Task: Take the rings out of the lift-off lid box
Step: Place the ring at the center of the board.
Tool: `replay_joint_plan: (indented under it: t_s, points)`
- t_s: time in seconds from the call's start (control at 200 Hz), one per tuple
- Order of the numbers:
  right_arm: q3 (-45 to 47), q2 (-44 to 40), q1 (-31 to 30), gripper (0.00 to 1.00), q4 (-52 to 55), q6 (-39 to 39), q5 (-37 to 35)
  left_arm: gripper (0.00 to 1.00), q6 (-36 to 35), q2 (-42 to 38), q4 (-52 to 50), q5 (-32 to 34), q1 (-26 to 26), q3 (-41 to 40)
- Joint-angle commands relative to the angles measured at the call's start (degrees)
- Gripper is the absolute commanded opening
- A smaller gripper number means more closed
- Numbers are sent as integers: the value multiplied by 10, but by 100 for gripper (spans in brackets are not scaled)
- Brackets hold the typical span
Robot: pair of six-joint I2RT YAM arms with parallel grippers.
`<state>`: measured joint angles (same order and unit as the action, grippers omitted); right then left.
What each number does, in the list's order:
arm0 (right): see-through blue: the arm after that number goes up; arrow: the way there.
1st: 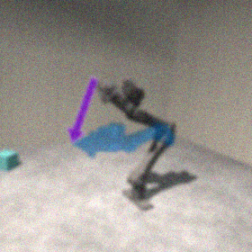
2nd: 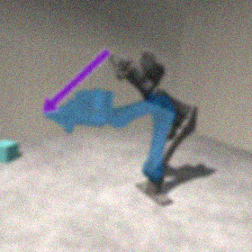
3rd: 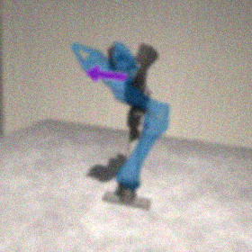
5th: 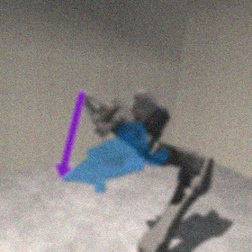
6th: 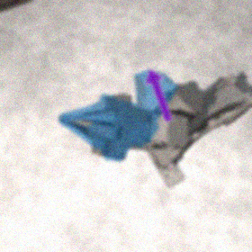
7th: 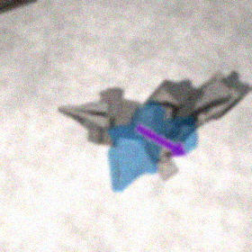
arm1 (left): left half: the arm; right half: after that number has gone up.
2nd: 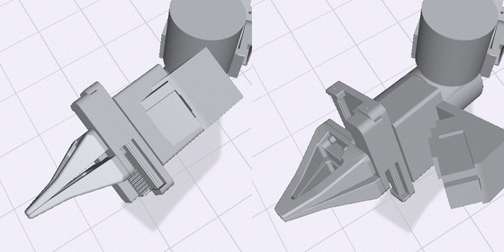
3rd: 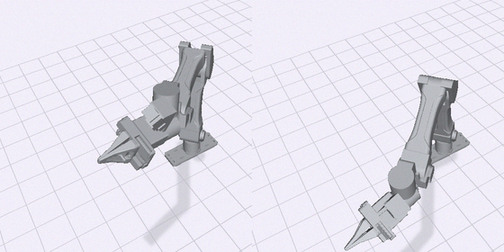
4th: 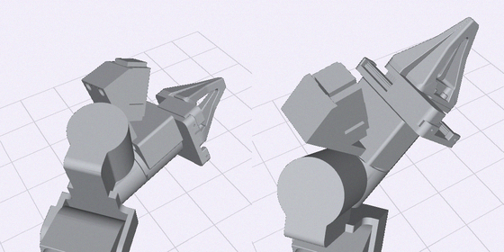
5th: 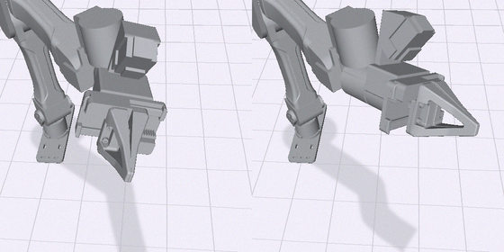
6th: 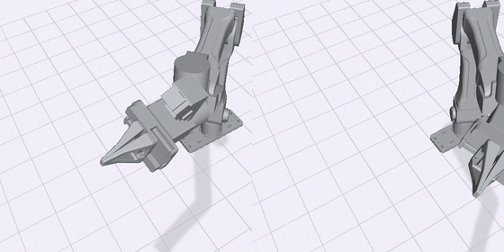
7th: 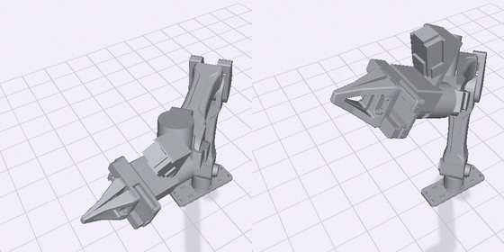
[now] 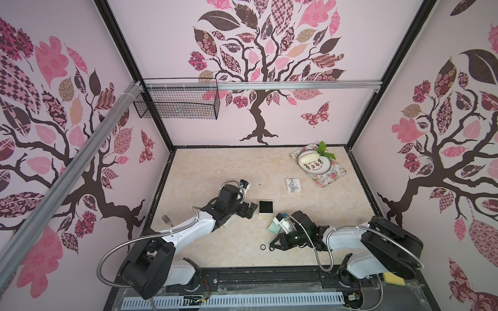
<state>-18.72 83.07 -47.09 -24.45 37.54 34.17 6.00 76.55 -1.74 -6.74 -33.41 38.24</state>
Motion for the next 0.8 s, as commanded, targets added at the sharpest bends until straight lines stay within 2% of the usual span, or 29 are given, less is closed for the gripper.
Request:
replay_joint_plan:
  t_s: [0.0, 0.125, 0.36, 0.485, 0.54, 0.59, 0.63, 0.695, 0.795]
  points:
    - [-16, -3, -1, 14, 17, 23, -18, 98, -3, 1, 17, -4, -2, -13]
    - [-20, -12, -1, 20, 34, 14, -27, 98, -1, 0, 18, -6, -2, -16]
    - [-41, -45, -1, 25, 93, -17, -43, 98, -2, -11, 17, -2, -2, -18]
    - [-58, -93, -1, 35, 152, -51, -37, 98, -2, -20, 18, 3, -2, -21]
    - [-71, -119, -1, 43, 194, -68, -37, 98, -3, -24, 17, 8, -2, -22]
    - [-88, -147, 0, 55, 241, -83, -41, 98, -5, -29, 16, 13, -2, -22]
    - [-106, -170, 0, 68, 281, -96, -50, 98, -8, -32, 14, 15, -1, -21]
    - [-141, -207, 1, 98, 348, -115, -81, 98, -13, -39, 10, 22, -1, -19]
    - [-198, -246, 35, 100, 414, -142, -151, 98, -18, -48, 3, 27, 0, -16]
